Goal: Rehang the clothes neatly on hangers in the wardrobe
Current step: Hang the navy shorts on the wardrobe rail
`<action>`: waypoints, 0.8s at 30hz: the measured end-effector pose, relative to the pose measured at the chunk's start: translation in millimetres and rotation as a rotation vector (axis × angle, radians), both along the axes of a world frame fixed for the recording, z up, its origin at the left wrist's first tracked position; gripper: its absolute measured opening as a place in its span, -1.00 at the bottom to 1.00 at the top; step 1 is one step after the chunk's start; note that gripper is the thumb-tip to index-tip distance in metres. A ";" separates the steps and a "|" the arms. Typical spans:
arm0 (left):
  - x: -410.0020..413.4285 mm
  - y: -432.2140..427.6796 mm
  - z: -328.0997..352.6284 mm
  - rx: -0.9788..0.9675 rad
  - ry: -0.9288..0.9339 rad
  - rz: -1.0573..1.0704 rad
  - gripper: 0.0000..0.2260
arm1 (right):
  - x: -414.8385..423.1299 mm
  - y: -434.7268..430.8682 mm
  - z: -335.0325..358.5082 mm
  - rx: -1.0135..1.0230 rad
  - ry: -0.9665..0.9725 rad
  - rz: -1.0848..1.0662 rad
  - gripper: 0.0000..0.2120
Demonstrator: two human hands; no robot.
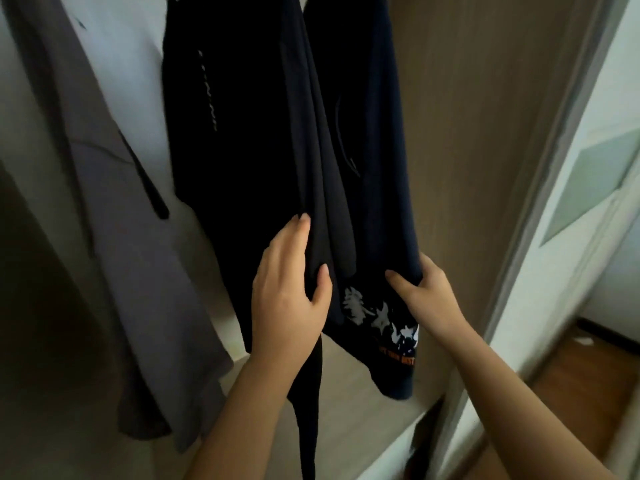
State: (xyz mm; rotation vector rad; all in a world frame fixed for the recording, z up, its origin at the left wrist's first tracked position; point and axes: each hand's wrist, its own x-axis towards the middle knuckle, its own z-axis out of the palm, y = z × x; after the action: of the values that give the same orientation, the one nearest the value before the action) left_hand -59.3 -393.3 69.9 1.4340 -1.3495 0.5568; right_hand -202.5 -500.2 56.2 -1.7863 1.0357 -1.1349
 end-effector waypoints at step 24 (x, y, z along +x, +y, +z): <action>-61.7 151.5 -299.8 1.485 0.724 -0.417 -0.76 | -188.9 374.5 -304.3 1.165 0.246 -0.813 -0.83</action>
State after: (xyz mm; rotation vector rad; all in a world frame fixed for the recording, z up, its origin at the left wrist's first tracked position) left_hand -120.9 -241.9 -229.8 2.0028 -1.3244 -1.4278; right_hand -391.3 -125.7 -248.1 -0.5462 2.0924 -0.4482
